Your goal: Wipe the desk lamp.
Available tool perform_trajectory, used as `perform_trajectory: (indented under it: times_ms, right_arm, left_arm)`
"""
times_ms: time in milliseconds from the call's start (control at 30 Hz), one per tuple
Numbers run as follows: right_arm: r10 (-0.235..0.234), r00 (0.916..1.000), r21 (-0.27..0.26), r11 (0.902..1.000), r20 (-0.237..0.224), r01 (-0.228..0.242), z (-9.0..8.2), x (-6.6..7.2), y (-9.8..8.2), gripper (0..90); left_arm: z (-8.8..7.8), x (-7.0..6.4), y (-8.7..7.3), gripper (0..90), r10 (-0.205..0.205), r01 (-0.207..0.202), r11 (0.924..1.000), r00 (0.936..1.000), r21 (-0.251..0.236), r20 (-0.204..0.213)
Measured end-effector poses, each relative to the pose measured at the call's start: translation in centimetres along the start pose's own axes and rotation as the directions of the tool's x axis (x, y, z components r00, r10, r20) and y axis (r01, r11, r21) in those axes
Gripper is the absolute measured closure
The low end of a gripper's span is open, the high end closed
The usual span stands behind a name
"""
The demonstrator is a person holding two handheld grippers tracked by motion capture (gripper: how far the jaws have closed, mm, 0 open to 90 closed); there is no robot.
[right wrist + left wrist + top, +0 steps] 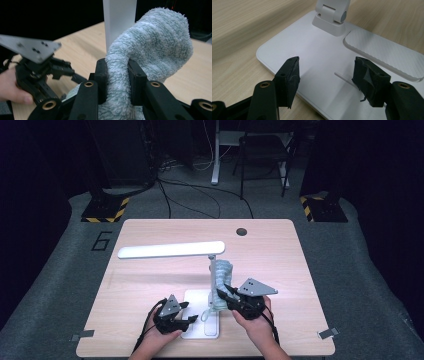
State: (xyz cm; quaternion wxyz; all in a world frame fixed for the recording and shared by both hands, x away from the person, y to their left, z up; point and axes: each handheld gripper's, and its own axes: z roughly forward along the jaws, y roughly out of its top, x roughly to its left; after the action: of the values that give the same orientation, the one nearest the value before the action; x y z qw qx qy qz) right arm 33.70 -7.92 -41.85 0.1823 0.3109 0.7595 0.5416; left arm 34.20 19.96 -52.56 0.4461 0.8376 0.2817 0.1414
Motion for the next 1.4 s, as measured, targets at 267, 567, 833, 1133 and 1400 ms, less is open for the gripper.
perform_trajectory:
  times_ms: [267,567,833,1133,1400]
  right_arm:
    - [-0.041,0.9991,-0.056,0.9976,0.004,0.041,-0.9,0.2,1.7,73.1]
    - [-0.036,0.9994,0.022,0.9991,0.005,0.035,0.7,0.2,-0.8,73.2]
    - [-0.008,1.0,0.106,0.9944,0.002,0.008,2.2,-0.3,-3.1,73.2]
    - [0.041,0.995,0.238,0.9694,0.091,-0.062,4.3,-1.9,-6.1,72.5]
    - [0.099,0.9852,0.299,0.9441,0.14,-0.138,5.0,-3.5,-7.7,70.9]
  left_arm:
    - [0.0,0.0,0.0,37.7,-0.001,0.001,1.0,1.0,0.001,0.0]
    - [0.0,0.0,0.0,37.7,-0.003,0.003,1.0,1.0,-0.001,-0.004]
    - [0.0,0.0,0.0,37.7,-0.002,0.002,1.0,1.0,-0.001,-0.004]
    - [0.0,-0.1,0.0,37.7,-0.006,0.006,1.0,1.0,0.0,0.008]
    - [0.1,-0.5,0.1,37.3,0.01,-0.01,0.9999,0.9994,0.0,0.035]
